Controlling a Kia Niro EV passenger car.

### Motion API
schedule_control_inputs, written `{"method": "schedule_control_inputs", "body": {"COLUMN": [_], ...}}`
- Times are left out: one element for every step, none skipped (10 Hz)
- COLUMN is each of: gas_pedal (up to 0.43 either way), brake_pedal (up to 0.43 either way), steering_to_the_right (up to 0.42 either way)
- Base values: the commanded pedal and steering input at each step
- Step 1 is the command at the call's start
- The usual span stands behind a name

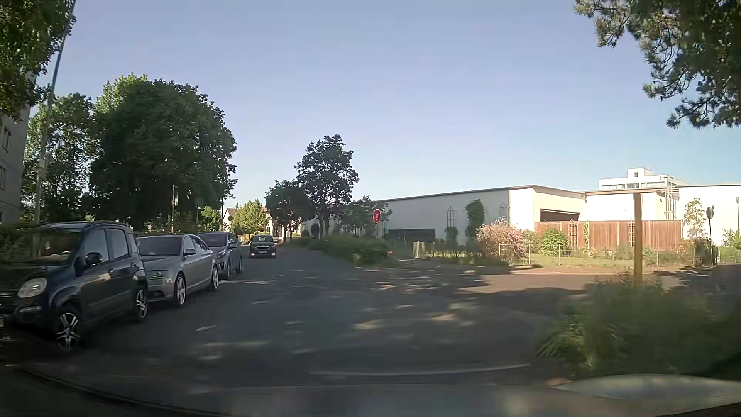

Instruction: Follow the waypoints while adhering to traffic rules and regulations

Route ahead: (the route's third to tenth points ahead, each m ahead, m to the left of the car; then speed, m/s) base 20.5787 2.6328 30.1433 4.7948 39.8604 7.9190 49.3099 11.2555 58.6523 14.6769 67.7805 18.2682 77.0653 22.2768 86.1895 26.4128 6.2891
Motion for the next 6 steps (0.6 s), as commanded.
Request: {"method": "schedule_control_inputs", "body": {"gas_pedal": [0.0, 0.0, 0.0, 0.0, 0.0, 0.0], "brake_pedal": [0.0, 0.0, 0.0, 0.0, 0.0, 0.0], "steering_to_the_right": [0.027, 0.026, 0.024, 0.015, 0.002, -0.005]}}
